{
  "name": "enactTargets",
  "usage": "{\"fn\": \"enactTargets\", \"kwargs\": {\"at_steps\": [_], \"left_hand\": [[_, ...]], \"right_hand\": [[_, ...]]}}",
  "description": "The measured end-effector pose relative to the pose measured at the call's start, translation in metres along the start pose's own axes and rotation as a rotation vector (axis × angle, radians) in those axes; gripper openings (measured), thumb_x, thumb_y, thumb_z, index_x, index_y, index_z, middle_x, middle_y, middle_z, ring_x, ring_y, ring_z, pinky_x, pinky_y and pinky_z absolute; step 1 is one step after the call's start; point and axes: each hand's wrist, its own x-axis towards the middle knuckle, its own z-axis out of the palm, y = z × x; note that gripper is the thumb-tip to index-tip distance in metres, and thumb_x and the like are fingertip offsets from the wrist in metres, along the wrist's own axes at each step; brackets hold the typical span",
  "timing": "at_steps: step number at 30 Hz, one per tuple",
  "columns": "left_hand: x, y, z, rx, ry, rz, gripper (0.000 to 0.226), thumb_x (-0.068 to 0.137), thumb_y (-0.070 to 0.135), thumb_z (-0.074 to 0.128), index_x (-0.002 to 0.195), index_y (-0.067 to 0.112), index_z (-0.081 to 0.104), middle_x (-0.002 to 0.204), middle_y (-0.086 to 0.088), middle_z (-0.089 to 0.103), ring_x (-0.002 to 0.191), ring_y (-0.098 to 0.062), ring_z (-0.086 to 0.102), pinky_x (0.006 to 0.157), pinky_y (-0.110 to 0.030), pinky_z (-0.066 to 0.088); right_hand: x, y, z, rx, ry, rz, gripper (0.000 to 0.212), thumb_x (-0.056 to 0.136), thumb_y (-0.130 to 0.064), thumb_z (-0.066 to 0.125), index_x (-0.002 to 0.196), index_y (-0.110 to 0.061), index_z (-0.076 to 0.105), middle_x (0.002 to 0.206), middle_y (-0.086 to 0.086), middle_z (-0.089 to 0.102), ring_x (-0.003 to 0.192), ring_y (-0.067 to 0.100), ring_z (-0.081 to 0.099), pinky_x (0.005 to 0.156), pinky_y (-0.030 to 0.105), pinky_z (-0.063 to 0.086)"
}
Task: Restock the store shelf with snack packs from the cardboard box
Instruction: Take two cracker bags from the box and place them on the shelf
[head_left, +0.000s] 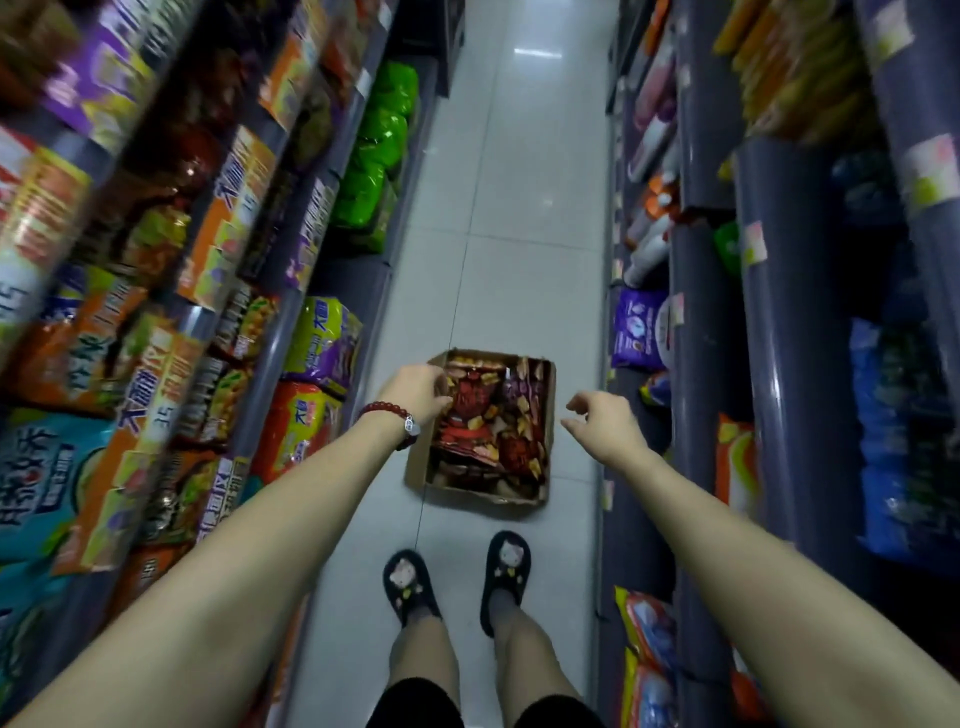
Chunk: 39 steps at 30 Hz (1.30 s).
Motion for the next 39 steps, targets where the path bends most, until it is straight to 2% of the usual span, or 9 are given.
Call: {"fn": "enactTargets", "kwargs": {"at_steps": [3, 8, 12, 15, 18, 23, 29, 34, 39], "left_hand": [[0.021, -0.014, 0.023, -0.002, -0.024, 0.003, 0.019, 0.087, 0.023, 0.062, 0.099, 0.009, 0.067, 0.102, -0.011, 0.069, 0.099, -0.028, 0.062, 0.082, -0.032, 0.047], [0.066, -0.048, 0.081, 0.007, -0.076, -0.004, 0.023, 0.089, 0.025, 0.060, 0.102, 0.008, 0.066, 0.105, -0.011, 0.068, 0.101, -0.028, 0.060, 0.079, -0.031, 0.044], [0.109, -0.081, 0.148, -0.007, -0.072, -0.017, 0.020, 0.088, 0.025, 0.060, 0.096, 0.008, 0.066, 0.101, -0.012, 0.069, 0.098, -0.028, 0.061, 0.074, -0.028, 0.041], [0.139, -0.106, 0.206, -0.022, -0.072, -0.049, 0.021, 0.089, 0.026, 0.060, 0.097, 0.009, 0.067, 0.101, -0.010, 0.069, 0.097, -0.026, 0.061, 0.077, -0.029, 0.044], [0.171, -0.129, 0.263, -0.048, -0.080, -0.044, 0.019, 0.088, 0.028, 0.061, 0.095, 0.012, 0.068, 0.100, -0.008, 0.070, 0.095, -0.025, 0.062, 0.077, -0.030, 0.045], [0.217, -0.159, 0.336, -0.119, -0.084, -0.004, 0.018, 0.086, 0.030, 0.062, 0.095, 0.016, 0.068, 0.101, -0.004, 0.068, 0.097, -0.023, 0.061, 0.080, -0.030, 0.047], [0.251, -0.191, 0.373, -0.251, -0.071, 0.036, 0.028, 0.084, 0.034, 0.066, 0.107, 0.017, 0.068, 0.113, -0.003, 0.066, 0.104, -0.020, 0.059, 0.089, -0.031, 0.048], [0.260, -0.220, 0.383, -0.338, -0.101, 0.064, 0.032, 0.082, 0.039, 0.068, 0.109, 0.022, 0.067, 0.113, 0.001, 0.065, 0.103, -0.014, 0.056, 0.089, -0.031, 0.049], [0.264, -0.240, 0.389, -0.352, -0.172, 0.116, 0.037, 0.074, 0.042, 0.073, 0.107, 0.027, 0.067, 0.119, 0.003, 0.063, 0.114, -0.014, 0.054, 0.096, -0.029, 0.047]], "right_hand": [[0.015, 0.009, 0.029, 0.039, 0.011, 0.035, 0.026, 0.090, -0.023, 0.064, 0.111, -0.008, 0.066, 0.111, 0.011, 0.068, 0.104, 0.027, 0.062, 0.088, 0.034, 0.049], [0.052, 0.038, 0.094, 0.099, 0.013, 0.092, 0.026, 0.090, -0.022, 0.064, 0.111, -0.007, 0.066, 0.110, 0.010, 0.069, 0.100, 0.025, 0.063, 0.083, 0.031, 0.048], [0.092, 0.077, 0.155, 0.194, 0.043, 0.154, 0.025, 0.090, -0.024, 0.066, 0.108, -0.008, 0.067, 0.104, 0.008, 0.070, 0.097, 0.022, 0.063, 0.082, 0.031, 0.049], [0.125, 0.114, 0.202, 0.210, 0.075, 0.175, 0.027, 0.089, -0.027, 0.066, 0.109, -0.009, 0.066, 0.105, 0.007, 0.069, 0.098, 0.021, 0.063, 0.085, 0.033, 0.051], [0.157, 0.150, 0.250, 0.200, 0.082, 0.180, 0.028, 0.089, -0.024, 0.067, 0.112, -0.008, 0.065, 0.107, 0.006, 0.068, 0.099, 0.020, 0.063, 0.084, 0.028, 0.049], [0.197, 0.189, 0.320, 0.221, 0.083, 0.204, 0.045, 0.089, -0.021, 0.066, 0.130, -0.007, 0.055, 0.122, 0.010, 0.063, 0.114, 0.025, 0.058, 0.100, 0.036, 0.047], [0.213, 0.205, 0.381, 0.375, 0.245, 0.268, 0.055, 0.090, -0.021, 0.065, 0.140, -0.012, 0.045, 0.135, 0.006, 0.051, 0.127, 0.020, 0.047, 0.109, 0.032, 0.037], [0.206, 0.214, 0.405, 0.482, 0.423, 0.231, 0.047, 0.090, -0.020, 0.065, 0.135, -0.015, 0.051, 0.130, -0.001, 0.053, 0.121, 0.010, 0.049, 0.105, 0.026, 0.039], [0.199, 0.227, 0.421, 0.490, 0.550, 0.227, 0.040, 0.089, -0.020, 0.067, 0.127, -0.014, 0.057, 0.121, -0.002, 0.059, 0.114, 0.012, 0.056, 0.102, 0.036, 0.047]]}}
